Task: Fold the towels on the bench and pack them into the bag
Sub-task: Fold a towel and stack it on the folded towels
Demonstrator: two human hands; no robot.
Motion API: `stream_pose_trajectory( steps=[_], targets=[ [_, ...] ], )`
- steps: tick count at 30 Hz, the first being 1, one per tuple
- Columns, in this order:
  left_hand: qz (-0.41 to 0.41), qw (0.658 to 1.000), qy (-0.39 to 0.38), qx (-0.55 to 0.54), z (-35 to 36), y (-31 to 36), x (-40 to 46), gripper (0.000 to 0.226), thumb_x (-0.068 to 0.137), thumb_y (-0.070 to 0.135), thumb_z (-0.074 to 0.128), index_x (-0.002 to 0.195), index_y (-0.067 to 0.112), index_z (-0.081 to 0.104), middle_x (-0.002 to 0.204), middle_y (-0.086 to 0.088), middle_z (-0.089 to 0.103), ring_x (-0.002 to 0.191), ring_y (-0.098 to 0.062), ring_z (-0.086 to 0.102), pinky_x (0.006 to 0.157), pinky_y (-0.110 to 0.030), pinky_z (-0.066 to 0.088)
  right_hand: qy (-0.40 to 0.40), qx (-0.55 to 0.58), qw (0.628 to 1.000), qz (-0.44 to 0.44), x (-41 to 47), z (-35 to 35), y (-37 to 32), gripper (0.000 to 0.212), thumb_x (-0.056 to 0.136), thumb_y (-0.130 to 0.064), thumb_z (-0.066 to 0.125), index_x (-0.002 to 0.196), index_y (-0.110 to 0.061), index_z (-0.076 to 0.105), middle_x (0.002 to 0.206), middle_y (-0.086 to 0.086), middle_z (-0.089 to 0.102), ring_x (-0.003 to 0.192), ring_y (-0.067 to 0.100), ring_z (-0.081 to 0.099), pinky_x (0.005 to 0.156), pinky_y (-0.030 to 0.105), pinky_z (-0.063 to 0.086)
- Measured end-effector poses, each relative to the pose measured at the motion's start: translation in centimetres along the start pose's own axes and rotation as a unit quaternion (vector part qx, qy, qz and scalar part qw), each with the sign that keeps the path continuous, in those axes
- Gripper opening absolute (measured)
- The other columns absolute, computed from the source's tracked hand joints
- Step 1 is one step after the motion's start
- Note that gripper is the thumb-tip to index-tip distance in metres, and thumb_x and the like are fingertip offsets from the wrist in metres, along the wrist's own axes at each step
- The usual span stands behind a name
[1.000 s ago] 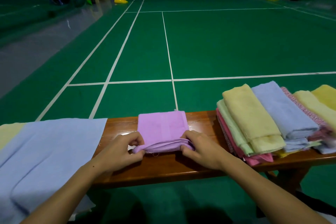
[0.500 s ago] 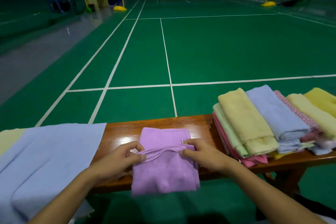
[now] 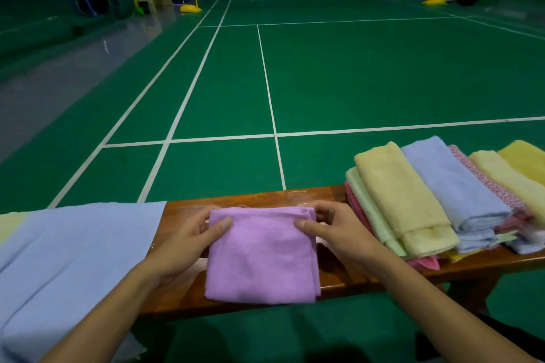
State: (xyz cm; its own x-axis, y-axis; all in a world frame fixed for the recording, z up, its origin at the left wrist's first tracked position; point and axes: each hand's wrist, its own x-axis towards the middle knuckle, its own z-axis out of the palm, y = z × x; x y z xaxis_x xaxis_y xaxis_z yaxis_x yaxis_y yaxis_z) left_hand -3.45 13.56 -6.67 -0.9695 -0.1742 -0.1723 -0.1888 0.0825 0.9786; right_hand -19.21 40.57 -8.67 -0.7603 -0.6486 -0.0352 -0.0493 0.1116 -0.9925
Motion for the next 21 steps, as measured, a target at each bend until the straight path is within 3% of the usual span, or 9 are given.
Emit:
stream_pose_trajectory(
  steps=[4,8,11,16,18,21],
  targets=[
    [0.011,0.992,0.082,0.100,0.3,-1.9,2.7,0.035,0.100,0.058,0.062,0.118,0.028,0.067,0.115,0.002,0.075,0.111,-0.023,0.071,0.094,-0.059,0.058,0.067,-0.078,0.995,-0.013,2.1,0.6,1.8,0.009,0.096,-0.026,0.077,0.102,-0.018,0.076,0.098,-0.005,0.077,0.096,0.014,0.073,0.086,0.037,0.061],
    [0.010,0.958,0.158,0.239,0.2,-4.2,6.0,0.023,0.104,0.048,0.059,0.105,0.025,0.061,0.097,0.002,0.071,0.094,-0.024,0.067,0.085,-0.054,0.056,0.121,-0.156,0.980,0.013,3.8,1.3,3.4,0.009,0.095,-0.029,0.076,0.099,-0.021,0.076,0.092,-0.008,0.075,0.091,0.014,0.070,0.083,0.042,0.061],
    [0.009,0.935,0.195,0.297,0.4,-4.7,7.4,0.020,0.105,0.043,0.058,0.107,0.024,0.061,0.095,0.006,0.068,0.090,-0.019,0.065,0.082,-0.043,0.055,0.151,-0.221,0.964,0.008,4.5,1.5,4.0,0.013,0.095,-0.032,0.076,0.101,-0.021,0.076,0.091,-0.010,0.074,0.085,0.009,0.068,0.078,0.035,0.059],
    [0.005,0.887,0.226,0.403,0.8,-5.5,7.9,0.022,0.106,0.052,0.053,0.110,0.031,0.054,0.093,0.014,0.064,0.085,-0.013,0.064,0.079,-0.039,0.058,0.165,-0.305,0.938,0.000,4.8,2.1,4.5,0.017,0.097,-0.043,0.072,0.103,-0.027,0.073,0.091,-0.017,0.072,0.081,0.003,0.065,0.075,0.031,0.059],
    [-0.007,0.881,0.235,0.410,0.7,-5.8,8.0,0.024,0.107,0.055,0.047,0.109,0.032,0.051,0.094,0.011,0.067,0.084,-0.014,0.066,0.080,-0.042,0.060,0.175,-0.322,0.930,0.003,4.8,2.2,4.2,0.019,0.098,-0.046,0.070,0.102,-0.027,0.070,0.092,-0.016,0.071,0.081,0.003,0.065,0.071,0.028,0.056],
    [-0.029,0.901,0.235,0.364,0.7,-5.6,8.2,0.034,0.108,0.056,0.041,0.108,0.024,0.051,0.094,0.002,0.068,0.084,-0.019,0.065,0.082,-0.047,0.058,0.194,-0.346,0.918,0.001,4.7,2.4,3.1,0.019,0.104,-0.049,0.059,0.103,-0.030,0.059,0.087,-0.017,0.063,0.075,0.005,0.057,0.061,0.030,0.041]
  ],
)
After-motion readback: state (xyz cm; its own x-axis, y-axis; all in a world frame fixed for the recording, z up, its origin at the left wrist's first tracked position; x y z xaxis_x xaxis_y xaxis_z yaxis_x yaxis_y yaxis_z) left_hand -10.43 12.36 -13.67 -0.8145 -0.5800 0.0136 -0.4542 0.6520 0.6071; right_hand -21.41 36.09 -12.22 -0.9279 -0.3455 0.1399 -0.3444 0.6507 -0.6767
